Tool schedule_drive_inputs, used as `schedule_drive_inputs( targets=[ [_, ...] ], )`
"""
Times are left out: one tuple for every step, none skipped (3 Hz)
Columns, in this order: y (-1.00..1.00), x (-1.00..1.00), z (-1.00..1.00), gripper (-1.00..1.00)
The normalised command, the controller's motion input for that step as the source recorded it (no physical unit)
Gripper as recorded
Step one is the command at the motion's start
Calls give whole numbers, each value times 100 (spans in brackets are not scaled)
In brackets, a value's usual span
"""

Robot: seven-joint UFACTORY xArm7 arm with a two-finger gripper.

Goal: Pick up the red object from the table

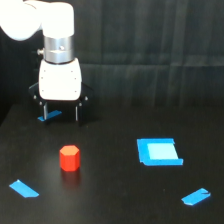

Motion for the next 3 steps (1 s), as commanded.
schedule_drive_inputs(
  targets=[
    [-84, 42, -2, 100],
    [-75, 51, 3, 96],
    [-84, 41, 14, 100]
  ],
)
